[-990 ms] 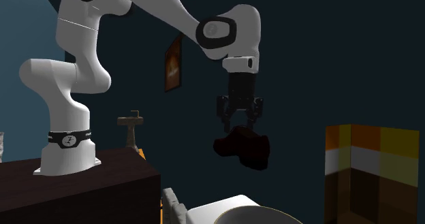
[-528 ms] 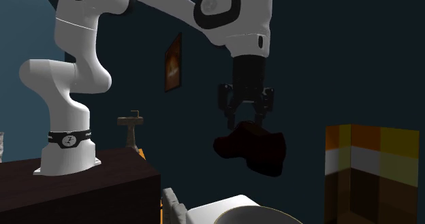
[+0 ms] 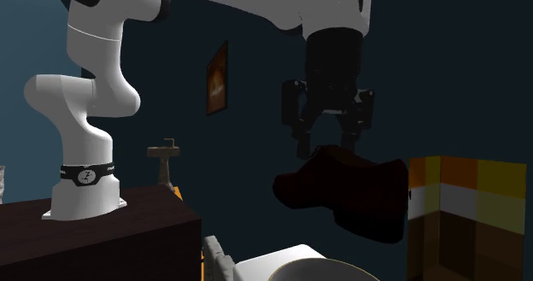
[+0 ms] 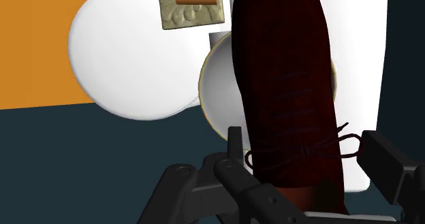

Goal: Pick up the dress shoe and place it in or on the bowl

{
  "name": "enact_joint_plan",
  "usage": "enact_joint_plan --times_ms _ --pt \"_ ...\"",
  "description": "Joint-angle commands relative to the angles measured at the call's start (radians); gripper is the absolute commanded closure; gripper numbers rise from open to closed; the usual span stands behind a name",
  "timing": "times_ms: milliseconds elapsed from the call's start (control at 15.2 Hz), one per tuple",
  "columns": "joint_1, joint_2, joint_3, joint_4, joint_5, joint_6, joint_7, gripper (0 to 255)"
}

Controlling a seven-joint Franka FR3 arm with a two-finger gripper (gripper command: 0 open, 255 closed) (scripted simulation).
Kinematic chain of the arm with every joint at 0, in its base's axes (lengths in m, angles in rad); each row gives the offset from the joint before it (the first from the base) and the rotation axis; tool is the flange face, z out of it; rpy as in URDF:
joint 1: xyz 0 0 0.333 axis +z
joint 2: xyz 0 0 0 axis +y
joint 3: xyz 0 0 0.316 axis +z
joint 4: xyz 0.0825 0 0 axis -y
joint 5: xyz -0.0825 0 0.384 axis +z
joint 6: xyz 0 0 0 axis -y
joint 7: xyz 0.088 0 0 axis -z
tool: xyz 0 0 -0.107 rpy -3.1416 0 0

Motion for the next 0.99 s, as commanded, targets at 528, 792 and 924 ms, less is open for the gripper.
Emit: enact_joint_plan --times_ms 528,792,924 --pt "-0.003 0.068 -0.018 -0.005 -0.02 0.072 -0.011 255" --pt "-0.001 0.093 -0.023 -0.021 -0.028 0.111 -0.007 255" --pt "0.001 0.106 -0.027 -0.026 -0.033 0.13 -0.005 255"
